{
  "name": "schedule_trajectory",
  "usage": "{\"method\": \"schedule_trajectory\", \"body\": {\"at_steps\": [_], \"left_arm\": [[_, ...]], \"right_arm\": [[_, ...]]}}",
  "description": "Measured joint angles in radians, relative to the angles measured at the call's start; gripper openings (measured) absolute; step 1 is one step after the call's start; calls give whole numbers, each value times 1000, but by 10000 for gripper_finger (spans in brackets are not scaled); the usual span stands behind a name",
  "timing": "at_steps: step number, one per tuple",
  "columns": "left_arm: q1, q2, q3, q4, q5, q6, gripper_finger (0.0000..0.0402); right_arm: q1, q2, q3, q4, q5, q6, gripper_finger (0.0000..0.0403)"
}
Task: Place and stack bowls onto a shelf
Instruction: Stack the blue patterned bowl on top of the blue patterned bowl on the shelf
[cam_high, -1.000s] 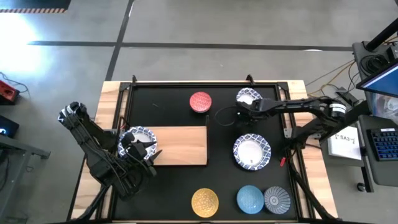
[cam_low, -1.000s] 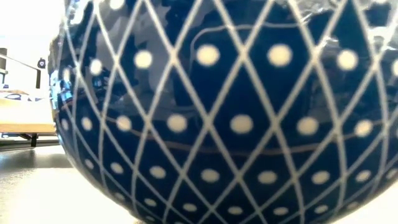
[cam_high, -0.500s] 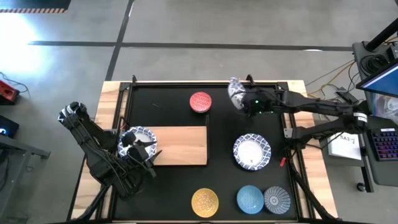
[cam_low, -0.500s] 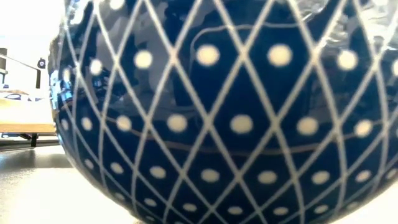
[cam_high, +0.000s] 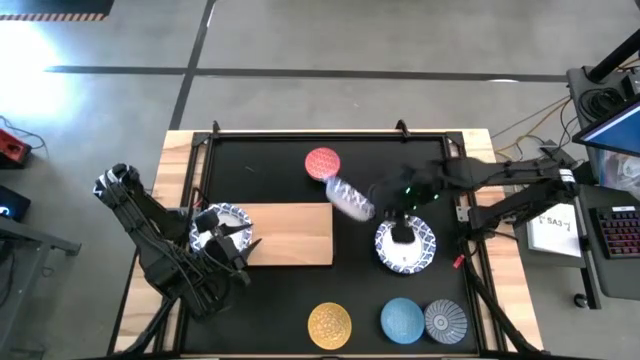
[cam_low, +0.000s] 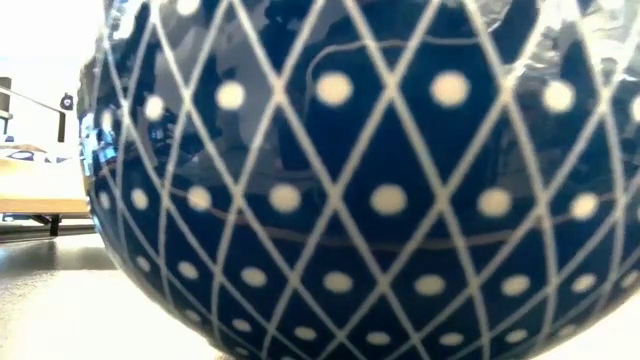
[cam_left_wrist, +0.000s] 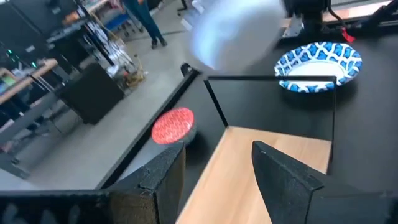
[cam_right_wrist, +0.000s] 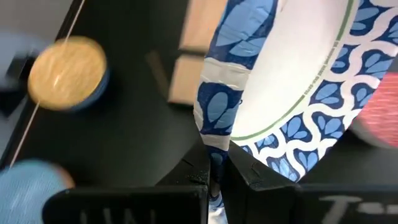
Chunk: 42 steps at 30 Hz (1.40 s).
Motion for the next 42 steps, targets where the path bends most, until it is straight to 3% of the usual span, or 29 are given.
{"method": "schedule_trajectory", "body": {"at_steps": [5,14,27,32,36,42], "left_arm": [[0,0,0,65,3,85,169],[2,5,0,387,94,480,169],[14,5,0,647,178,882,169],[34,6,0,817,222,1003,169],[47,18,0,953,332,1135,169],[52,37,0,988,361,1220,169]], "right_arm": [[88,93,58,-51,-31,-27,9],[162,194,152,-77,-76,-37,9],[239,265,203,-25,-262,-63,9],[260,301,203,-13,-288,-94,8],[270,313,203,11,-294,-96,8],[287,289,248,6,-294,-71,8]]}}
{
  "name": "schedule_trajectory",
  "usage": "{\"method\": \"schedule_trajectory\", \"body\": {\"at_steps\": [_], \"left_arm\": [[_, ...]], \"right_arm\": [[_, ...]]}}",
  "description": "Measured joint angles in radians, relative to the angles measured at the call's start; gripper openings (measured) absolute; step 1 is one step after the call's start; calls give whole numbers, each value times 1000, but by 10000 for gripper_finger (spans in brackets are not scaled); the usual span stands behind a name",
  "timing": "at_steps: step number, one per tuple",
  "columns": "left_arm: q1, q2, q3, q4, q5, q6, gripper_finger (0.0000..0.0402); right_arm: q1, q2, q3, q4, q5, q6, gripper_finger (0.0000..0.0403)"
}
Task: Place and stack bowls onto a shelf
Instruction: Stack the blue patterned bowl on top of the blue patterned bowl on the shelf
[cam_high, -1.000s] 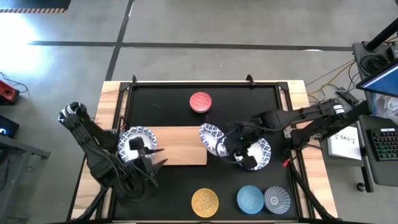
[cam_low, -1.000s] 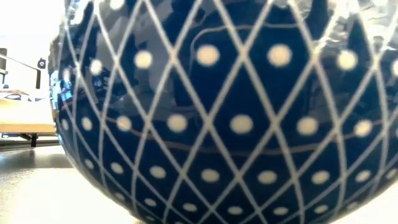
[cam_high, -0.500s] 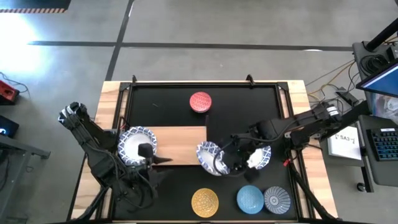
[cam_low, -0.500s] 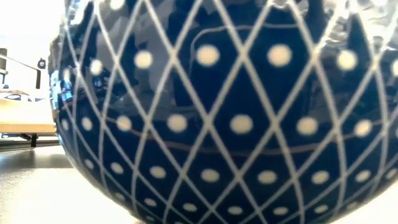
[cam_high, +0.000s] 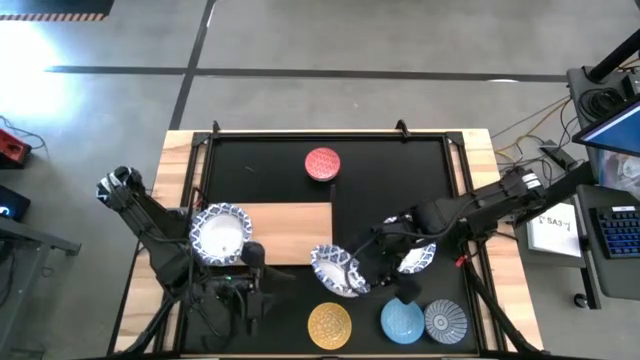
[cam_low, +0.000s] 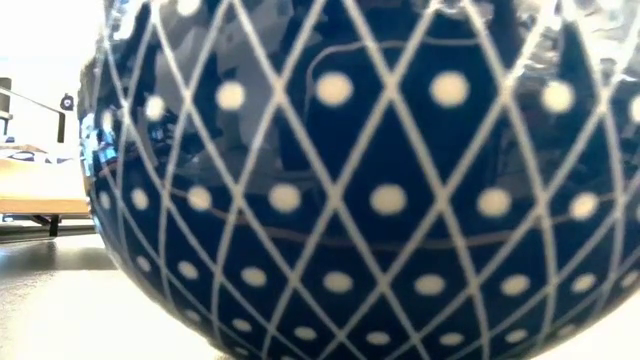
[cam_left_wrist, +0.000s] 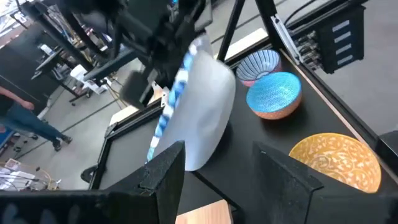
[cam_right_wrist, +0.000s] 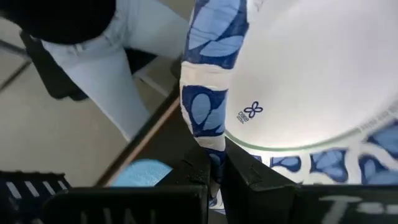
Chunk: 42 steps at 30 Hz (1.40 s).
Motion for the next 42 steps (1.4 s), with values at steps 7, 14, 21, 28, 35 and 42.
{"method": "schedule_trajectory", "body": {"at_steps": [7,14,21,28,35,42], "left_arm": [[3,10,0,34,0,46,169],[4,11,0,86,72,64,169],[14,16,0,134,115,74,169],[39,41,0,179,147,80,169],[46,45,0,190,158,77,140],[48,45,0,192,179,74,48]], "right_arm": [[8,11,36,9,-105,17,8],[10,28,46,25,-112,-2,8],[10,32,48,61,-112,-39,8],[10,31,48,102,-112,-86,8],[11,31,48,135,-113,-161,8],[11,31,48,135,-112,-232,8]]}}
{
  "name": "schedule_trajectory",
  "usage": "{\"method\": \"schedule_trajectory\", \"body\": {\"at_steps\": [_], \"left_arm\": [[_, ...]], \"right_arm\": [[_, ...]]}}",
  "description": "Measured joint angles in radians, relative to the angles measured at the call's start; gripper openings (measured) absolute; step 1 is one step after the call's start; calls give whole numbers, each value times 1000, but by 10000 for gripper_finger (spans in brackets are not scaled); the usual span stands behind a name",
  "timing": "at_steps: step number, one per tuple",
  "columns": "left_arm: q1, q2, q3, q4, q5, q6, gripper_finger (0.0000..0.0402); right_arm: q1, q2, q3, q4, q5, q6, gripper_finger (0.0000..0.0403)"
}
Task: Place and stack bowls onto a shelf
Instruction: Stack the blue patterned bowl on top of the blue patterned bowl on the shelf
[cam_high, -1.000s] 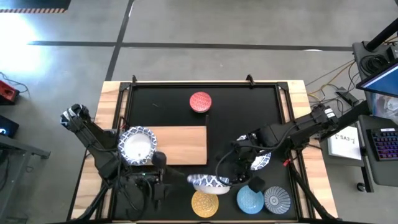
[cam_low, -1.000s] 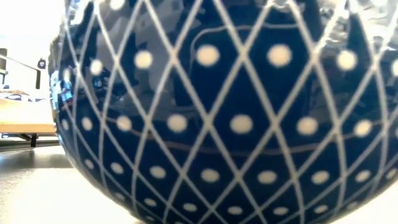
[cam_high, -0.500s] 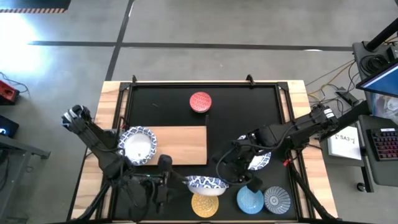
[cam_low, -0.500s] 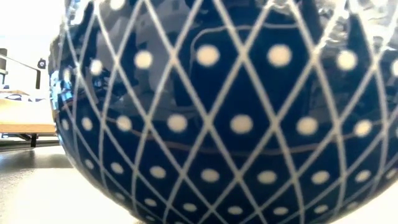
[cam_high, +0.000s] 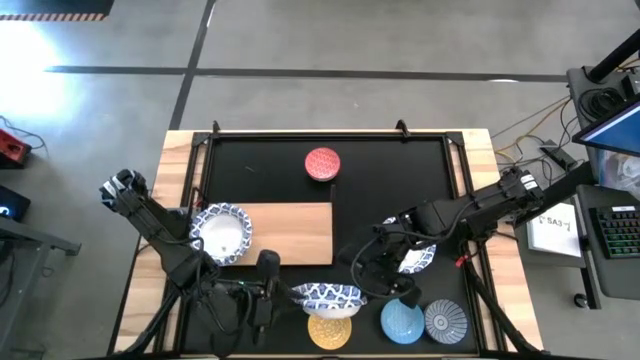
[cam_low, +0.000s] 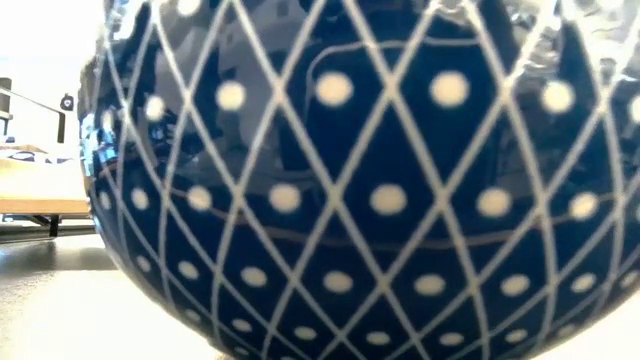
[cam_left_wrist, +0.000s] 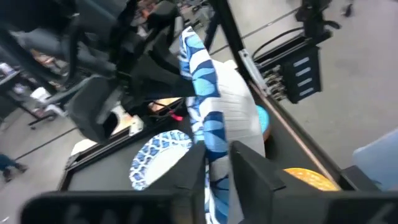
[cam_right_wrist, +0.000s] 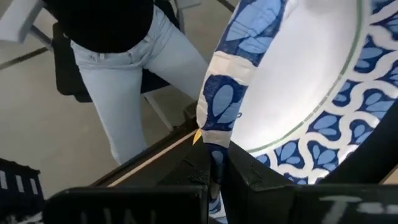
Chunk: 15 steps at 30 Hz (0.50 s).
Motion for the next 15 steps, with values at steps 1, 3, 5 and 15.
{"method": "schedule_trajectory", "body": {"at_steps": [1,3,5,15], "left_arm": [[3,0,0,0,12,0,33],[12,0,0,-1,43,-5,11],[22,-1,0,1,78,-11,9],[33,-2,0,-6,105,-14,2]], "right_arm": [[0,0,0,6,0,-6,9],[0,0,0,35,-2,-2,9],[1,0,0,60,-8,9,9],[0,-1,0,70,0,25,71]]}}
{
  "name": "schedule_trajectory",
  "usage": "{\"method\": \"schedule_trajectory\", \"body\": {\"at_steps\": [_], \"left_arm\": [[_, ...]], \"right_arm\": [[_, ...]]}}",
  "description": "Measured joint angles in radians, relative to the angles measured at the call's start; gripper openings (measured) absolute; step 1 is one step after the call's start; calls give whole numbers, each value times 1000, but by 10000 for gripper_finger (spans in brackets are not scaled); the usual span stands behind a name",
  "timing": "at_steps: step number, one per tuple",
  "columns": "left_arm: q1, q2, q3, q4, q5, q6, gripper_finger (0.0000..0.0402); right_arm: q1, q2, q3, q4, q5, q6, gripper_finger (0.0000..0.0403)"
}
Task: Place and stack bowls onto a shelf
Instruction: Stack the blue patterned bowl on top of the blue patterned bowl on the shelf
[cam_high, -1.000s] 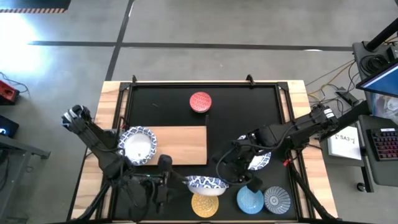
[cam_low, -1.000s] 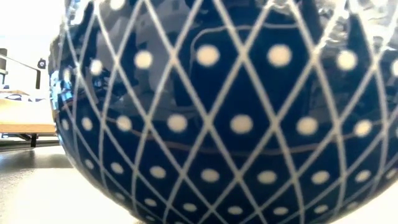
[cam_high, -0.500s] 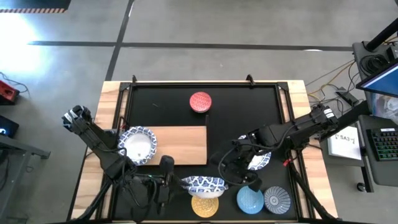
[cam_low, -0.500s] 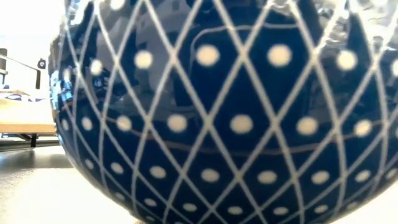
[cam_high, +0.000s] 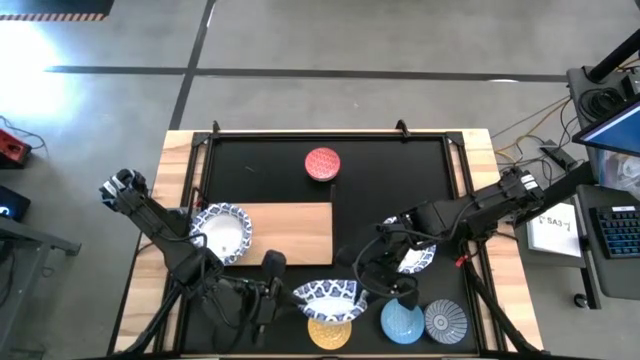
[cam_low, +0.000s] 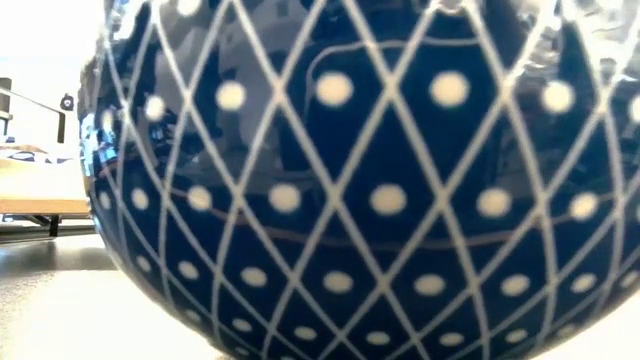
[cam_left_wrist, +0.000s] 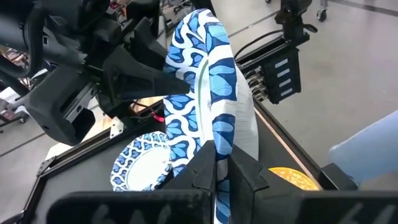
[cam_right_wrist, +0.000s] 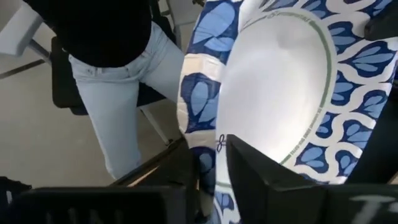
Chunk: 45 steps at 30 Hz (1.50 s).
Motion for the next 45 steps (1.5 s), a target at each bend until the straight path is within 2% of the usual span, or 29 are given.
{"method": "schedule_trajectory", "body": {"at_steps": [3,10,18,22,25,32,38,41,45], "left_arm": [[3,0,0,-8,-3,-16,2],[14,-3,0,-39,-10,-46,1],[19,-65,0,-198,-88,-143,0],[19,-131,0,-406,-179,-324,0],[19,-186,0,-587,-194,-471,0],[19,-225,0,-682,-155,-535,0],[18,-206,0,-903,-155,-825,0],[18,-188,0,-1014,-160,-993,0],[18,-164,0,-1119,-156,-1126,0]], "right_arm": [[-1,-6,0,2,18,0,102],[-6,-57,-1,-59,243,17,154],[-8,-122,-1,-107,274,71,177],[-8,-129,-1,-115,370,114,178],[-9,-130,-1,-139,479,146,178],[-40,-130,-1,-136,748,134,178],[-87,-131,-1,-162,993,226,178],[-115,-132,-1,-225,1014,298,178],[-140,-132,-1,-325,1011,400,178]]}}
